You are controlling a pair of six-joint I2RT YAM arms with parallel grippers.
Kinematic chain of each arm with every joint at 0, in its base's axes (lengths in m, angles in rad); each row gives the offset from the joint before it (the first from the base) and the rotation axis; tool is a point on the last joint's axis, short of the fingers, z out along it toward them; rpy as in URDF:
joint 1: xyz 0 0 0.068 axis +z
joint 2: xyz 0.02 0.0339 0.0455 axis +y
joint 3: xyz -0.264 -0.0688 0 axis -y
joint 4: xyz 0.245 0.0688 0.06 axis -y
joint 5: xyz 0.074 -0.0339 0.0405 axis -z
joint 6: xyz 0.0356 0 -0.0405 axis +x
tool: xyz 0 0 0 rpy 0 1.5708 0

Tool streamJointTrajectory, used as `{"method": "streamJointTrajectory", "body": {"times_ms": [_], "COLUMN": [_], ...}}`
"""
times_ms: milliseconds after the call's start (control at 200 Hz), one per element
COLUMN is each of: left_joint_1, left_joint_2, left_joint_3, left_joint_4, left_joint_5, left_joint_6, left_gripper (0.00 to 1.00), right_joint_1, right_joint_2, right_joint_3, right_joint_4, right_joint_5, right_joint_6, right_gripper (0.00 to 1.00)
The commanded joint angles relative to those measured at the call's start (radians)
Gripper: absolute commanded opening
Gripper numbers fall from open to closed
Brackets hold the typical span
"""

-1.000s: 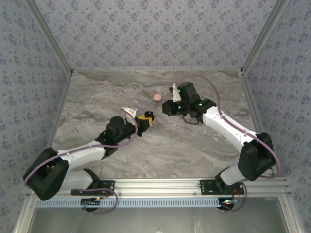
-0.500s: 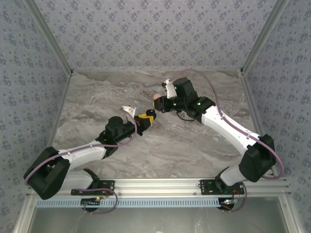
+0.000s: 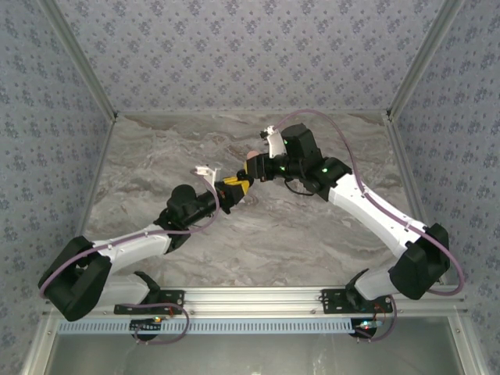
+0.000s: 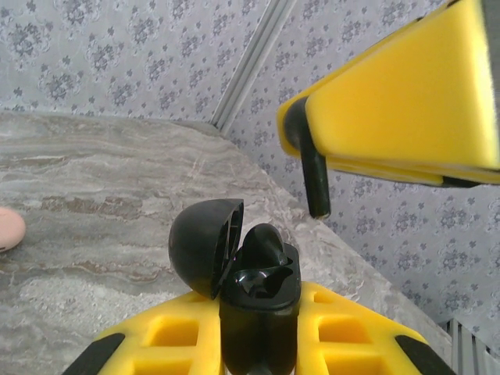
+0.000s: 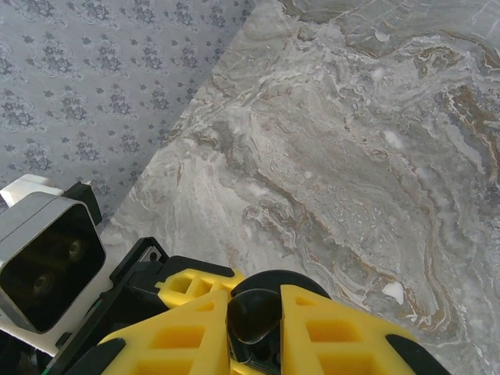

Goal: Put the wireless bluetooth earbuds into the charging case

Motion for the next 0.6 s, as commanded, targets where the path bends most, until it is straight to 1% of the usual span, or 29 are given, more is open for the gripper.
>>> {"method": "streamJointTrajectory", "body": {"times_ms": [0, 595], "left_joint_1": [0.0, 0.001], "left_joint_2": [-0.007, -0.025], "left_joint_3": [0.043, 0.05], "left_joint_4": [0.069, 0.092], "left_joint_5": [0.024, 0.031], "left_joint_6": [-0.009, -0.006], "left_gripper": [0.18, 0.18], "right_joint_1": [0.008, 0.011], "right_joint_2": [-0.028, -0.036], "right_joint_3": [0.025, 0.016], "right_joint_4": [0.014, 0.002], "right_joint_5": [-0.02, -0.025], "right_joint_6": [-0.022, -0.035], "right_gripper": [0.2, 0.2]}}
